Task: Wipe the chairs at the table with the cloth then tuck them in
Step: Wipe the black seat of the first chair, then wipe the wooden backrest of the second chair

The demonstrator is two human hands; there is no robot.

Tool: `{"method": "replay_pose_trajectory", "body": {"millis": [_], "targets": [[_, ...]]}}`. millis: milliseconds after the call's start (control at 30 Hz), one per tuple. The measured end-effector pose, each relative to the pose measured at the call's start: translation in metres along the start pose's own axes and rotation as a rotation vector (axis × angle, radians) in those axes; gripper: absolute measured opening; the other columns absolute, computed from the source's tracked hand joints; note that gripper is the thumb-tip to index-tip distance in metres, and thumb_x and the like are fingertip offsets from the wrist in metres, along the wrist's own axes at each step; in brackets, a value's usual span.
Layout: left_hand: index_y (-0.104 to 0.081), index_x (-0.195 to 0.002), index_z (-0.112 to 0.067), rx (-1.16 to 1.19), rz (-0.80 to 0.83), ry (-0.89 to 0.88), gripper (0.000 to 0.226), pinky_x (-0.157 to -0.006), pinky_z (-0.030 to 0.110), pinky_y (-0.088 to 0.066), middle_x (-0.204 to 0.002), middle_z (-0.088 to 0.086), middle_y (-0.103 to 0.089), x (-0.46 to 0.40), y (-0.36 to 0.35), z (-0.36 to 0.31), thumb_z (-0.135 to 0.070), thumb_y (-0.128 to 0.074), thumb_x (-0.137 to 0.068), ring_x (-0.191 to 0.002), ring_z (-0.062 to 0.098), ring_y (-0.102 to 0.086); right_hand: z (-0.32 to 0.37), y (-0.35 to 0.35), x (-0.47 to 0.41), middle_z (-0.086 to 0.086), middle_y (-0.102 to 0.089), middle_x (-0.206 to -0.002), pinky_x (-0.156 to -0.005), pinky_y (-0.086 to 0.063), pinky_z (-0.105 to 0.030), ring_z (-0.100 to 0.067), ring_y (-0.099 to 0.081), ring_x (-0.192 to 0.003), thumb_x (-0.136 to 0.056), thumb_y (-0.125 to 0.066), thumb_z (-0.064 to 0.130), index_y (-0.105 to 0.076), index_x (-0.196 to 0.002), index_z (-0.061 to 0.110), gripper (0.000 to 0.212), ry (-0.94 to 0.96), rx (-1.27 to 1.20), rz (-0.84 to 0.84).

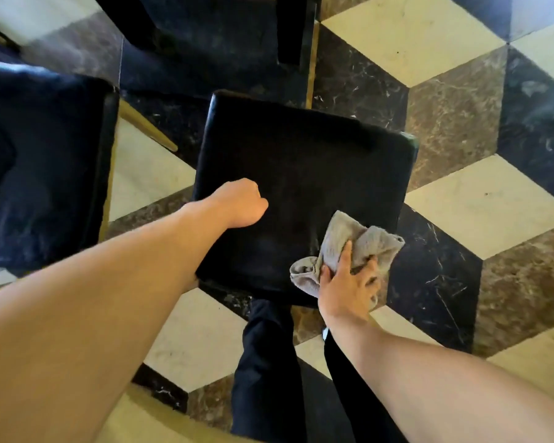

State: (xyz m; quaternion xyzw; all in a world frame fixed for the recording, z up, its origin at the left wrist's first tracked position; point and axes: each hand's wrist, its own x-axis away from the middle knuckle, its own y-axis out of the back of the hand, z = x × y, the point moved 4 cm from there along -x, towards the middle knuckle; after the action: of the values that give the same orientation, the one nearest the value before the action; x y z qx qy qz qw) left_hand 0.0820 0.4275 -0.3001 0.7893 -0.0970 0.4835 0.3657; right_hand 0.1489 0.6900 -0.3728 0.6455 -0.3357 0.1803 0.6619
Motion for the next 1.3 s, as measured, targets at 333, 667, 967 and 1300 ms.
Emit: {"method": "replay_pose_trajectory", "body": {"millis": [333,667,967,1300], "targets": [[-0.065,-0.122,-0.001,0.057,0.049,0.108,0.035,-0.097,0.043,-0.05,-0.121,0.021,-0.066,0.004,0.025,0.085,-0.025,-0.051,-0.101,-0.112,0.037,-0.061,0.096,-0.039,0.063,-0.002,-0.021,-0.152,-0.097,-0.054,-0.036,-0.027,-0.038,-0.12,-0.087,-0.076,0.033,-0.031,-0.152,0.039,0.079,0.599,0.075,0.053],[-0.063,-0.11,-0.006,-0.058,-0.019,-0.013,0.027,-0.068,0.033,-0.041,-0.104,0.009,-0.062,0.042,0.083,0.062,-0.026,-0.045,-0.103,-0.082,0.025,-0.055,0.155,0.037,0.048,0.01,-0.05,-0.128,-0.088,-0.04,-0.017,-0.006,-0.053,-0.108,-0.093,-0.065,0.03,-0.052,-0.139,0.038,0.049,0.617,-0.443,0.158],[-0.068,-0.117,-0.004,-0.016,-0.177,0.01,0.032,-0.081,0.037,-0.049,-0.11,0.013,-0.067,0.137,0.111,0.079,-0.023,-0.046,-0.103,-0.098,0.031,-0.063,0.167,0.114,0.094,0.006,-0.056,-0.136,-0.104,-0.048,-0.03,-0.007,-0.054,-0.12,-0.092,-0.062,0.029,-0.052,-0.142,0.034,0.051,0.804,-0.627,0.098],[-0.07,-0.107,-0.013,0.086,-0.594,-0.069,0.021,-0.071,0.032,-0.044,-0.101,0.004,-0.065,0.249,0.116,0.131,-0.023,-0.053,-0.101,-0.089,0.023,-0.06,0.198,0.157,0.192,0.005,-0.066,-0.133,-0.097,-0.053,-0.023,-0.008,-0.061,-0.119,-0.096,-0.061,0.042,-0.054,-0.145,0.023,0.053,1.055,-0.676,-0.032]]}}
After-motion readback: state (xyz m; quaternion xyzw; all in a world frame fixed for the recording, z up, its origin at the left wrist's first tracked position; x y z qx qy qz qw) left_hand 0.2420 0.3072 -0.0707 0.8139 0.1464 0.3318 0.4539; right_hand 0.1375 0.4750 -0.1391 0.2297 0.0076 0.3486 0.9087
